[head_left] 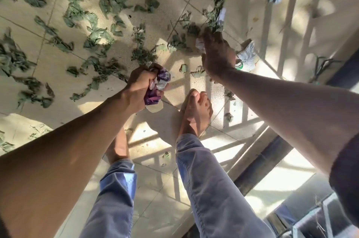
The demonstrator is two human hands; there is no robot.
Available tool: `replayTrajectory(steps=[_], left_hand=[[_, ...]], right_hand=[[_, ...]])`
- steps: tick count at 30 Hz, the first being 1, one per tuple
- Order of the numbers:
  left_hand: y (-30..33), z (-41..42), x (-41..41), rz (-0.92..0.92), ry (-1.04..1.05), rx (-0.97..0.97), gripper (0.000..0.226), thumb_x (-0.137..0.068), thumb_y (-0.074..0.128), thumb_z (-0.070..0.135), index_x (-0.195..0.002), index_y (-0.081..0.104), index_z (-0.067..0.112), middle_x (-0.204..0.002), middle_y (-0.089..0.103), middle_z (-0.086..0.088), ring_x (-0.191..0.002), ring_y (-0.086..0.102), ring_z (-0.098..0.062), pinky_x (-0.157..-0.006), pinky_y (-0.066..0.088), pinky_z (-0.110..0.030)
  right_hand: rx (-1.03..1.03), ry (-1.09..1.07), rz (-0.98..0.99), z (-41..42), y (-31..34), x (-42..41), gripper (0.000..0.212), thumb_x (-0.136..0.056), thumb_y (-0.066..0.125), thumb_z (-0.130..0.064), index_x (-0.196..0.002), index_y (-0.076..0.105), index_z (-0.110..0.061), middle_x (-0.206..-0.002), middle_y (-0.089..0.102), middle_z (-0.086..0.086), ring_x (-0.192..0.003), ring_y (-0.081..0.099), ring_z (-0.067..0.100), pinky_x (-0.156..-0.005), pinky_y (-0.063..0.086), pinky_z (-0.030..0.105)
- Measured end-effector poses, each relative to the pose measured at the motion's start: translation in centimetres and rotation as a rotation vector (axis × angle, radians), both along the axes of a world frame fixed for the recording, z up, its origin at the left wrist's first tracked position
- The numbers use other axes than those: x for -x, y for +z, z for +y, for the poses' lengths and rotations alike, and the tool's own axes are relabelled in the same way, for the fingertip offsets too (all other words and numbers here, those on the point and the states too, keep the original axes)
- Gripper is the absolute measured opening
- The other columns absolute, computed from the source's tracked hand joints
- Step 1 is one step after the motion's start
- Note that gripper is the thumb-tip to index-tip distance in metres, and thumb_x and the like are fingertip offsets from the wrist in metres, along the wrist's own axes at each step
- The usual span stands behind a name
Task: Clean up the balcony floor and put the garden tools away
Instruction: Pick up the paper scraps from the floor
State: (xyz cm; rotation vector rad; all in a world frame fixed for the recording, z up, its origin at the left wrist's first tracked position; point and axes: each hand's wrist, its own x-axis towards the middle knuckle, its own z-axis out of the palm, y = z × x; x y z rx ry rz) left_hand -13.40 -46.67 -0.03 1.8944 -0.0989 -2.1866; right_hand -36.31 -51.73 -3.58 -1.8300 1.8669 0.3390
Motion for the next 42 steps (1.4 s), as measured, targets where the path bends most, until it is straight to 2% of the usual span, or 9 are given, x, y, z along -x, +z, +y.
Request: replayTrajectory(steps=[5, 11, 15, 19, 23, 27, 30, 35, 42], left_hand=[[1.0, 0.0, -0.1, -0.018, 0.11, -0.069, 0.025, -0.099, 0.042, 0.03, -0.08, 0.054, 0.018, -0.065, 0.049, -0.001, -0.042, 0.037, -0.014, -0.044, 0.027, -0.018], [1.7, -0.1, 0.5, -0.255, -0.073, 0.009, 0.019, -0.102, 0.056, 0.04, -0.09, 0.057, 0.027, -0.068, 0.066, 0.008, -0.056, 0.063, -0.008, -0.053, 0.053, -0.026], [-0.7, -0.6, -1.9, -0.208, -0.331, 0.347, 0.01, -0.098, 0.059, 0.022, -0.1, 0.067, 0.018, -0.052, 0.068, 0.003, -0.028, 0.045, -0.005, -0.036, 0.026, -0.011], [0.1, -1.2, -1.6, -0.398, -0.461, 0.384, 0.026, -0.104, 0.05, 0.002, -0.12, 0.069, -0.008, -0.088, 0.073, -0.025, -0.06, 0.059, -0.033, -0.054, 0.036, -0.031], [2.5, -0.7, 0.3, -0.312, -0.449, 0.162, 0.036, -0.11, 0.034, 0.046, -0.081, 0.05, 0.032, -0.04, 0.056, 0.021, -0.042, 0.058, 0.006, -0.044, 0.039, -0.006], [2.1, -1.2, 0.2, -0.157, -0.216, 0.15, 0.062, -0.103, 0.039, 0.064, -0.083, 0.077, 0.019, -0.076, 0.076, -0.002, -0.074, 0.073, -0.024, -0.064, 0.053, -0.027], [3.0, -1.0, 1.1, 0.012, -0.247, 0.149, 0.063, -0.101, 0.04, 0.065, -0.072, 0.078, 0.023, -0.069, 0.07, 0.002, -0.059, 0.063, -0.013, -0.051, 0.045, -0.018], [4.3, -2.3, 3.7, 0.112, -0.305, 0.107, 0.062, -0.082, 0.071, 0.069, -0.1, 0.072, 0.011, -0.092, 0.072, -0.01, -0.09, 0.066, -0.027, -0.078, 0.043, -0.036], [3.7, -2.2, 8.2, -0.034, -0.206, 0.121, 0.031, -0.101, 0.063, 0.036, -0.079, 0.062, 0.015, -0.062, 0.061, 0.0, -0.049, 0.057, -0.012, -0.045, 0.043, -0.02]], right_hand=[[-0.018, -0.023, 0.014, -0.3, -0.9, 0.3, 0.045, -0.099, 0.056, -0.012, -0.143, 0.046, -0.016, -0.127, 0.063, 0.013, -0.103, 0.065, 0.031, -0.077, 0.056, 0.041], [-0.028, -0.145, -0.042, 1.4, 0.6, -0.9, 0.02, -0.092, 0.065, -0.029, -0.11, 0.063, -0.018, -0.107, 0.065, 0.002, -0.098, 0.061, 0.022, -0.071, 0.053, 0.033], [-0.044, -0.368, -0.377, 3.8, 3.2, -3.4, 0.009, -0.084, 0.069, -0.02, -0.089, 0.064, -0.026, -0.095, 0.064, -0.013, -0.093, 0.06, 0.011, -0.078, 0.048, 0.026], [-0.119, -0.541, -0.738, 5.9, 6.8, -6.0, 0.021, -0.082, 0.074, -0.009, -0.083, 0.063, -0.027, -0.08, 0.07, -0.01, -0.075, 0.069, 0.005, -0.074, 0.063, 0.038], [-0.24, -0.705, -0.952, 7.3, 9.3, -8.6, 0.012, -0.085, 0.08, -0.002, -0.092, 0.07, -0.004, -0.084, 0.075, 0.003, -0.075, 0.072, 0.009, -0.077, 0.064, 0.031], [-0.171, -0.835, -0.9, 7.5, 9.3, -9.6, 0.009, -0.084, 0.081, -0.004, -0.091, 0.075, -0.004, -0.083, 0.075, 0.004, -0.077, 0.073, 0.02, -0.078, 0.064, 0.041], [-0.177, -0.935, -0.882, 7.0, 8.6, -8.8, 0.014, -0.08, 0.084, -0.003, -0.085, 0.076, -0.012, -0.077, 0.073, -0.003, -0.072, 0.071, 0.013, -0.071, 0.064, 0.038], [-0.132, -0.991, -0.818, 6.5, 8.2, -6.4, 0.013, -0.079, 0.088, -0.012, -0.076, 0.074, -0.013, -0.07, 0.075, 0.0, -0.059, 0.074, 0.019, -0.06, 0.063, 0.047], [-0.1, -0.799, -0.672, 6.8, 8.5, -2.7, 0.014, -0.097, 0.069, -0.032, -0.09, 0.079, -0.025, -0.084, 0.077, -0.01, -0.067, 0.066, -0.008, -0.061, 0.052, 0.012]])
